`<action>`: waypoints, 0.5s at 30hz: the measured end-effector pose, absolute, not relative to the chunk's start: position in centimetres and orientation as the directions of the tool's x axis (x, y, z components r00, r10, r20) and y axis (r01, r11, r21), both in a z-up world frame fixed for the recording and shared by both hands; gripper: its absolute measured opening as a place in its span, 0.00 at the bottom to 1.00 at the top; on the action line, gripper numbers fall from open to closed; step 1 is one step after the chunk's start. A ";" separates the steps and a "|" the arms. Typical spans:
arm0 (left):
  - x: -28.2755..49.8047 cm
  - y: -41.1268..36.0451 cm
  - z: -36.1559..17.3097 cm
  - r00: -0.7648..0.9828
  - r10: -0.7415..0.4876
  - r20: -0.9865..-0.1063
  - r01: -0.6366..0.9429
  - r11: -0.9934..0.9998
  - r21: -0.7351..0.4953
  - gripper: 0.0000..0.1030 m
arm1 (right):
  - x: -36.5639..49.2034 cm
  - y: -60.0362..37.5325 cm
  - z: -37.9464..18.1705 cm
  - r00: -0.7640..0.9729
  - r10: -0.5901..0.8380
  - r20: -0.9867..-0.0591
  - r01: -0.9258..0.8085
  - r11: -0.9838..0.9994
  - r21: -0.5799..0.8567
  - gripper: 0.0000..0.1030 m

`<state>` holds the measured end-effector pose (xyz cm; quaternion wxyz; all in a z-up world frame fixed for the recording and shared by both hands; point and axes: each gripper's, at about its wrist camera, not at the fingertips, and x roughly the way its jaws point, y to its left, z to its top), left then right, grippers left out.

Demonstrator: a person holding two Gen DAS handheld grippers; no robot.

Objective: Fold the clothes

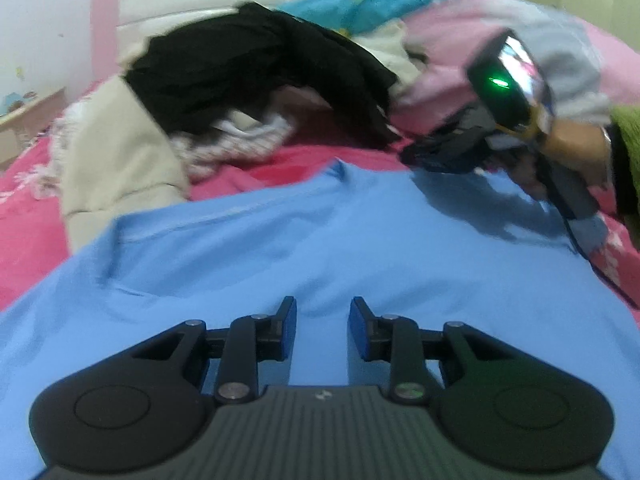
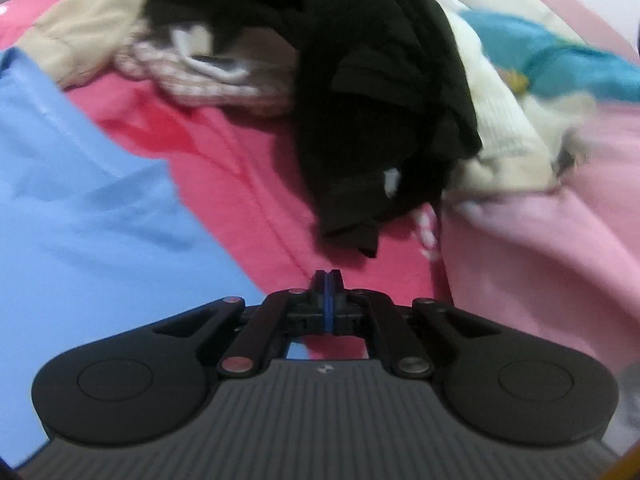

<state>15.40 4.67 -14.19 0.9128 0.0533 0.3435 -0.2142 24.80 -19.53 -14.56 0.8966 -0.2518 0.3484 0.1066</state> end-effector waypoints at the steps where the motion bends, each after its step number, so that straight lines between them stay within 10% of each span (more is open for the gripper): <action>1: 15.6 5.6 -13.7 0.684 -0.347 -0.641 0.408 0.911 -0.058 0.30 | 24.6 -19.7 -14.0 0.747 0.023 -0.665 -0.355 0.859 -0.370 0.00; 8: 20.6 12.6 -13.6 0.709 -0.235 -0.665 0.221 0.969 -0.108 0.32 | 23.4 -18.3 -9.9 0.622 0.304 -0.721 -0.489 0.871 -0.054 0.01; 15: 21.5 15.0 -12.7 0.724 -0.214 -0.656 0.111 0.974 -0.195 0.36 | 25.6 -15.7 -12.5 0.573 0.292 -0.766 -0.407 0.912 0.043 0.00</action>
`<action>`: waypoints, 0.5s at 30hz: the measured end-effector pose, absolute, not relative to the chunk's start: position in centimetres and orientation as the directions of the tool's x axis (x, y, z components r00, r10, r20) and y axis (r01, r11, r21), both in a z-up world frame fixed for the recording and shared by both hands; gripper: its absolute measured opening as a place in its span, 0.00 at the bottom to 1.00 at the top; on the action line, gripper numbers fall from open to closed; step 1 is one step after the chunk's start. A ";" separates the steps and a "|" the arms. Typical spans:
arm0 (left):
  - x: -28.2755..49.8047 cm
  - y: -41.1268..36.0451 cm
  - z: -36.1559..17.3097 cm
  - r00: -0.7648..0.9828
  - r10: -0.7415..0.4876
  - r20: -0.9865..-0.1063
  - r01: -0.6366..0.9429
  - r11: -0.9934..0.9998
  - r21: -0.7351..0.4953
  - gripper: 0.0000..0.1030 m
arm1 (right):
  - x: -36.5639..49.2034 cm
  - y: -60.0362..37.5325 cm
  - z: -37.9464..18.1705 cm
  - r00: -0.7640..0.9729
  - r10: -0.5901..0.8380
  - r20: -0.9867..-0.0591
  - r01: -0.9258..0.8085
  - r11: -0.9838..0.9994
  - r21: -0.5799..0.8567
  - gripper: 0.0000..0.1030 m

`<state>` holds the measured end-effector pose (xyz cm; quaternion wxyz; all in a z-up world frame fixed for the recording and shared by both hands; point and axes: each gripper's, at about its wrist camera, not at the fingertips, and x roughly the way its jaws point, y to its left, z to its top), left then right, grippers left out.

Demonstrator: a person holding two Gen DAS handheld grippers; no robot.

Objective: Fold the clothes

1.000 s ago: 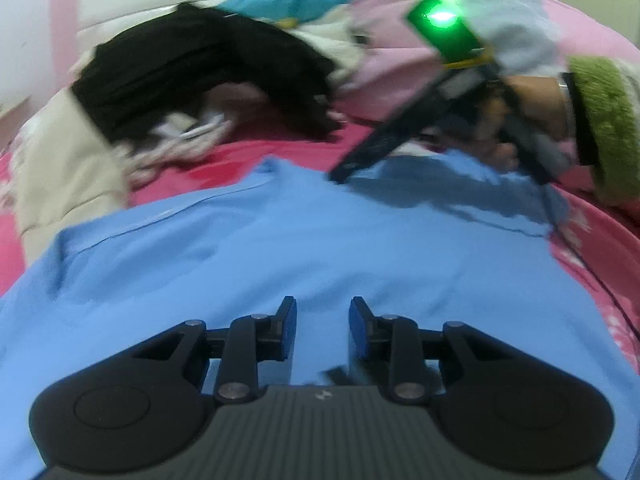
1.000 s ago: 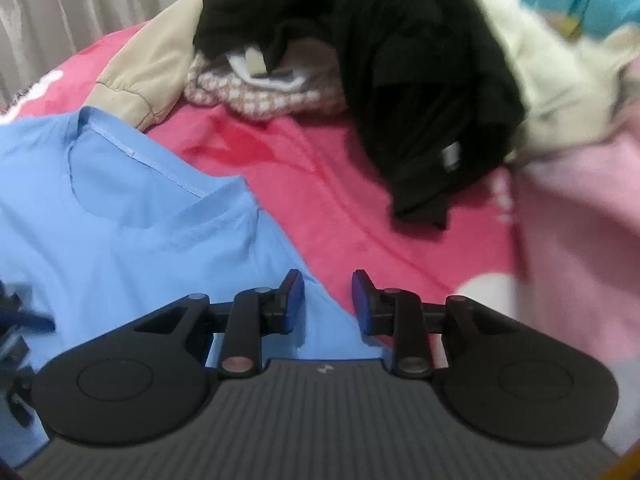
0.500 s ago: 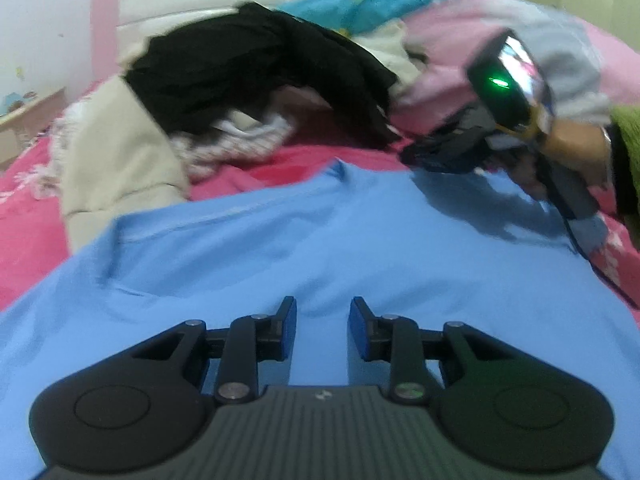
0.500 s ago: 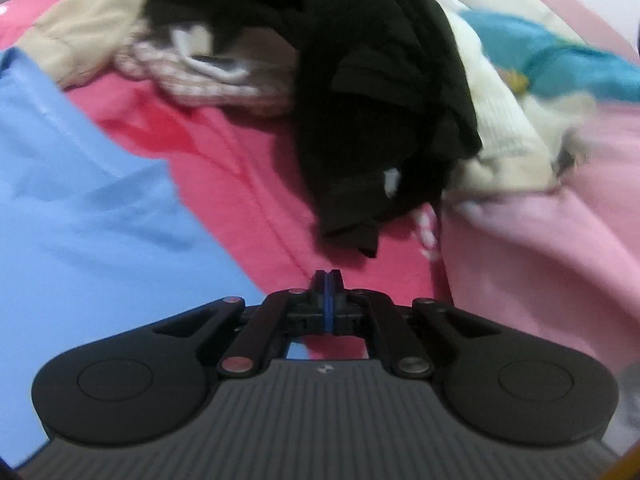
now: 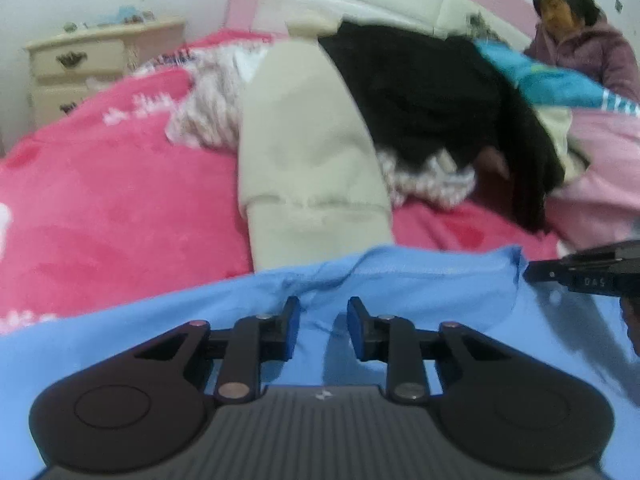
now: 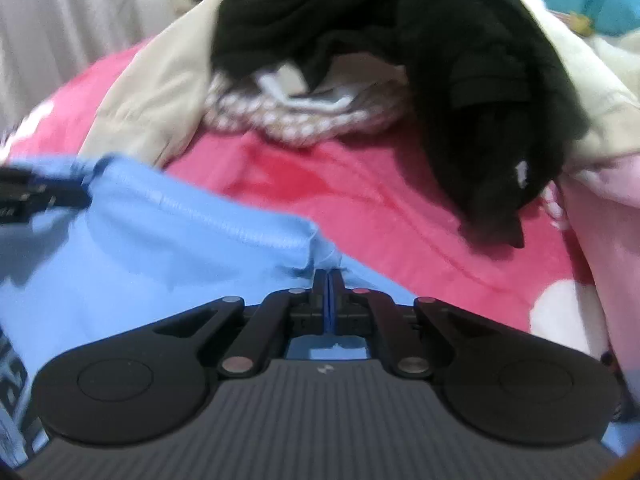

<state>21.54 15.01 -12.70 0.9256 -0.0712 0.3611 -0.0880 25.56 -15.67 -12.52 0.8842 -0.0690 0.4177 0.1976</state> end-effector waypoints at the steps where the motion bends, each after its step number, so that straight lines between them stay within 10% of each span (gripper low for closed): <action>1: 21.0 14.9 -11.8 0.735 -0.199 -0.648 0.112 0.978 -0.174 0.37 | 25.4 -16.1 -11.9 0.585 0.298 -0.755 -0.385 0.921 0.065 0.02; 15: 4.5 18.0 6.1 0.780 -0.091 -0.619 0.010 0.991 -0.133 0.42 | 10.4 -24.2 2.3 0.753 0.564 -0.339 -0.528 0.825 0.201 0.16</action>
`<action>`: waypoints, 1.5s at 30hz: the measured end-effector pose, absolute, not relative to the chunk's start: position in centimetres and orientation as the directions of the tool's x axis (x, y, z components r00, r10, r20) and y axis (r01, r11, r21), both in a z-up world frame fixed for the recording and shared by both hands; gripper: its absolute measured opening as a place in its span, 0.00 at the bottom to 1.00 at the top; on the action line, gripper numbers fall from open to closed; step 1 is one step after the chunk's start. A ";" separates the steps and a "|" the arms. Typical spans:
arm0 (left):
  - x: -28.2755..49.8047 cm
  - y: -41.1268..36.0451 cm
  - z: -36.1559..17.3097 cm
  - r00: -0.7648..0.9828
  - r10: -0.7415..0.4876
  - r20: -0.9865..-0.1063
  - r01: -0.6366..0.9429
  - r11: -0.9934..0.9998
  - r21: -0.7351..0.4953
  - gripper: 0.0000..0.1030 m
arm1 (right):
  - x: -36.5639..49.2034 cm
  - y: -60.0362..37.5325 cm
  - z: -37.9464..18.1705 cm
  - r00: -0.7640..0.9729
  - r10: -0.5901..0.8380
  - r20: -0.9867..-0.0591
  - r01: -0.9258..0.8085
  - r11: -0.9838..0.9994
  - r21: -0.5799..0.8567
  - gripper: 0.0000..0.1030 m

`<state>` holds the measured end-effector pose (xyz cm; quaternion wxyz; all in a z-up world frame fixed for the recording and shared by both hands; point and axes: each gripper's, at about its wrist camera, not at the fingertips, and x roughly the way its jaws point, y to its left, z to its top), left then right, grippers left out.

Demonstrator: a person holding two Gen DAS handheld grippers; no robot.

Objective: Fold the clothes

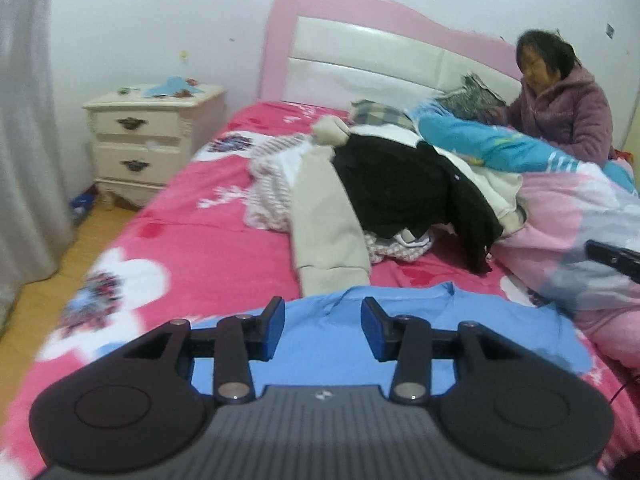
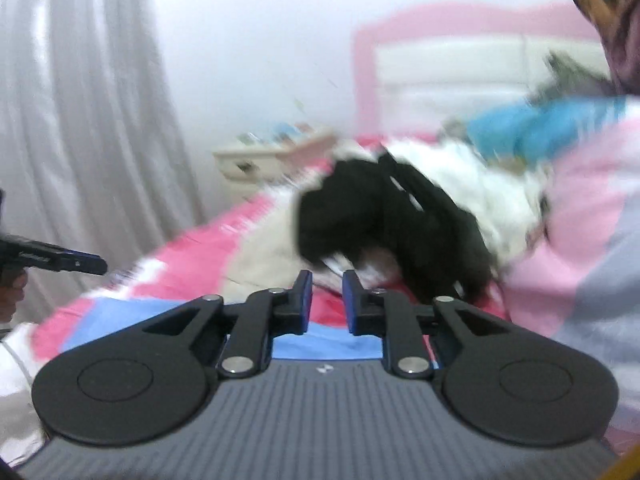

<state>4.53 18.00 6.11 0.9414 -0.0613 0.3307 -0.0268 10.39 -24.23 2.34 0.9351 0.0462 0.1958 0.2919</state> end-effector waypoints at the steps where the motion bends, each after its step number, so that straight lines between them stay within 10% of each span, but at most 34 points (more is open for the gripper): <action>1: 2.7 18.5 7.6 0.782 -0.069 -0.620 -0.012 0.992 -0.126 0.42 | 9.0 -24.7 3.5 0.744 0.593 -0.309 -0.557 0.805 0.204 0.18; 10: -11.1 20.8 13.5 0.706 -0.056 -0.706 -0.095 0.980 -0.173 0.46 | -3.7 -33.2 14.2 0.747 0.658 -0.095 -0.611 0.736 0.290 0.26; 17: -15.8 16.3 -1.1 0.459 -0.241 -0.855 -0.050 0.954 -0.296 0.41 | -7.3 -31.9 9.6 0.550 0.715 -0.431 -0.437 0.687 0.581 0.26; 25: -17.3 14.8 -9.7 0.406 -0.334 -0.851 -0.060 0.919 -0.390 0.41 | -10.9 -27.0 -4.0 0.196 0.494 -0.847 -0.062 0.868 0.492 0.26; 36: -13.8 12.4 -6.7 0.518 -0.320 -0.794 0.081 0.942 -0.327 0.40 | -12.2 -29.0 -7.4 0.155 0.409 -0.899 0.102 0.899 0.426 0.27; 45: -8.6 -1.0 -8.6 0.148 -0.618 -0.772 0.536 0.706 -0.463 0.43 | -9.2 -30.9 -11.7 0.232 0.497 -0.836 0.179 0.823 0.539 0.19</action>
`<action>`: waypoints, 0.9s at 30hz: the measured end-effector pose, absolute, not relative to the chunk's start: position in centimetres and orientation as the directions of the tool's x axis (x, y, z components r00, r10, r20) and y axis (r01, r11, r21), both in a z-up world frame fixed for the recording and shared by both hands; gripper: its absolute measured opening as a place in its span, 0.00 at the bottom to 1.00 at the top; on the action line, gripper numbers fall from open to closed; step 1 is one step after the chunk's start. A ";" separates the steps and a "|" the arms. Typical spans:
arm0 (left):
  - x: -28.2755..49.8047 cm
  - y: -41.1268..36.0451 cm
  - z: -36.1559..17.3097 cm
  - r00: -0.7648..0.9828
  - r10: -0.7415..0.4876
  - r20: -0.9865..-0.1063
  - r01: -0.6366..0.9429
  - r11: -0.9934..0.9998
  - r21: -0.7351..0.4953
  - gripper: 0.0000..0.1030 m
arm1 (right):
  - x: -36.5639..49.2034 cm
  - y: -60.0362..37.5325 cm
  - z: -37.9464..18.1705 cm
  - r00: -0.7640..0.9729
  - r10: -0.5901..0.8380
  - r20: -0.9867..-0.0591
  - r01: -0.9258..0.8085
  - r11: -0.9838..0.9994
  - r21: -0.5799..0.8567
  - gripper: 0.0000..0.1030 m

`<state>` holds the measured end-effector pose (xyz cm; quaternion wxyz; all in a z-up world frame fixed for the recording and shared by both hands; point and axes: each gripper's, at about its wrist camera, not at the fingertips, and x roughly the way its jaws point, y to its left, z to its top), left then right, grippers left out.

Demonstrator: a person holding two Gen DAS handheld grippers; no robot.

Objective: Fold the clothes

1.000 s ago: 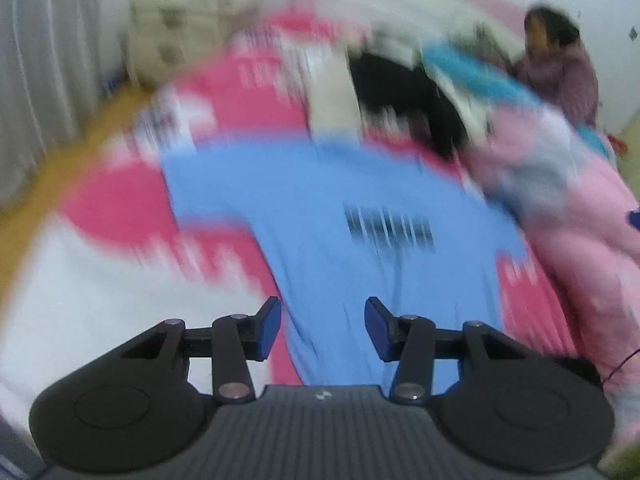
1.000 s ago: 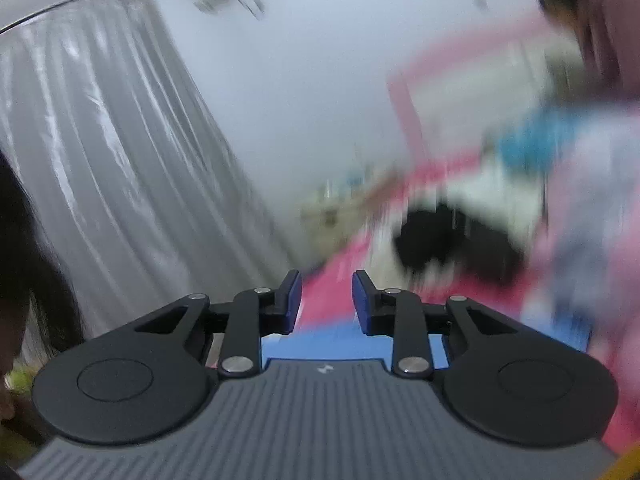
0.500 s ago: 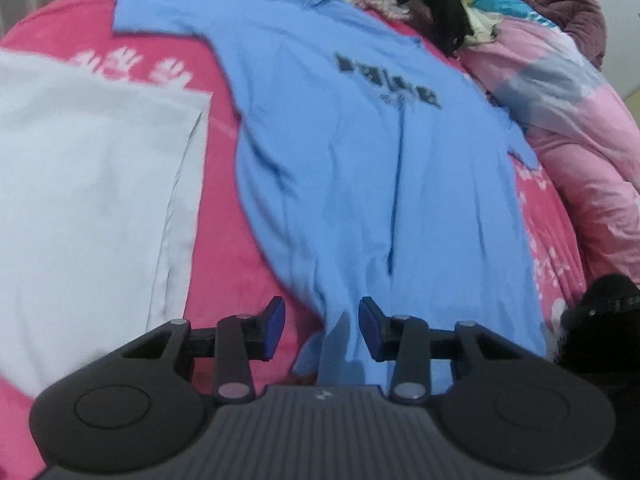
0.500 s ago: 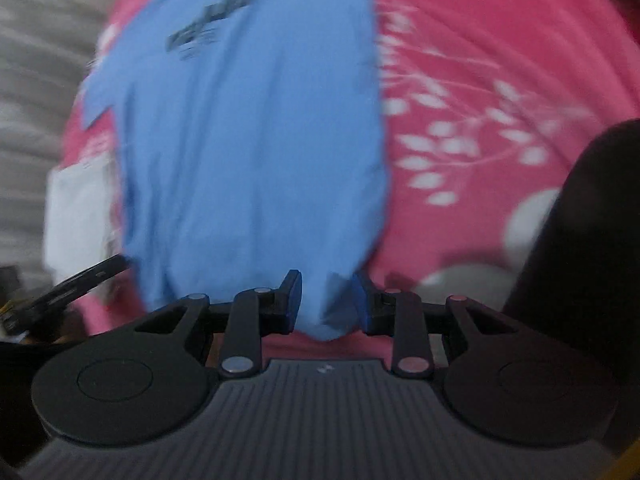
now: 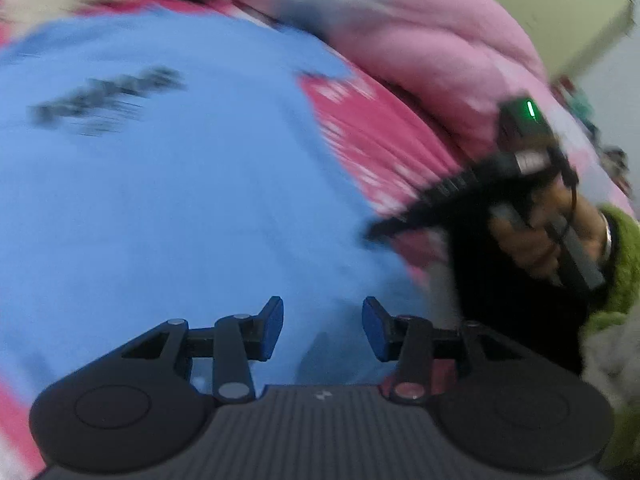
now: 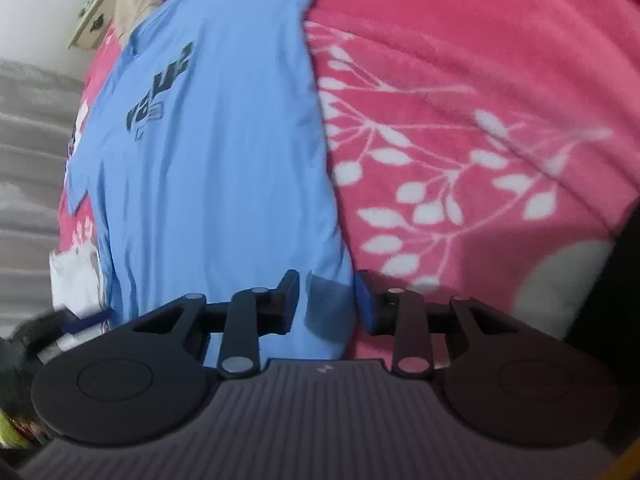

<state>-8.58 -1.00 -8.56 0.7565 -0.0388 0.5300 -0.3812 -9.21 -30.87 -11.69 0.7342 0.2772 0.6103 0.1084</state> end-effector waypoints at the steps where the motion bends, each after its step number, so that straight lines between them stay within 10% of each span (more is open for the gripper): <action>1: -8.6 -2.4 -9.1 0.122 -0.621 -0.774 0.561 0.686 -0.463 0.43 | -9.0 -30.9 -11.9 0.236 0.522 -0.819 0.179 0.806 0.565 0.07; 8: -9.2 -8.1 -11.8 0.105 -0.590 -0.800 0.610 0.674 -0.417 0.40 | -8.1 -29.0 -11.4 0.294 0.641 -0.709 0.107 0.715 0.690 0.07; 12: -8.7 -7.0 -12.9 0.150 -0.572 -0.806 0.509 0.744 -0.433 0.09 | -7.0 -27.8 -12.3 0.277 0.694 -0.664 0.084 0.671 0.737 0.10; 27: -6.0 -0.9 -16.7 0.147 -0.705 -0.694 0.202 0.708 -0.677 0.07 | -10.4 -32.0 -14.1 0.161 0.684 -0.711 0.302 0.652 0.695 0.26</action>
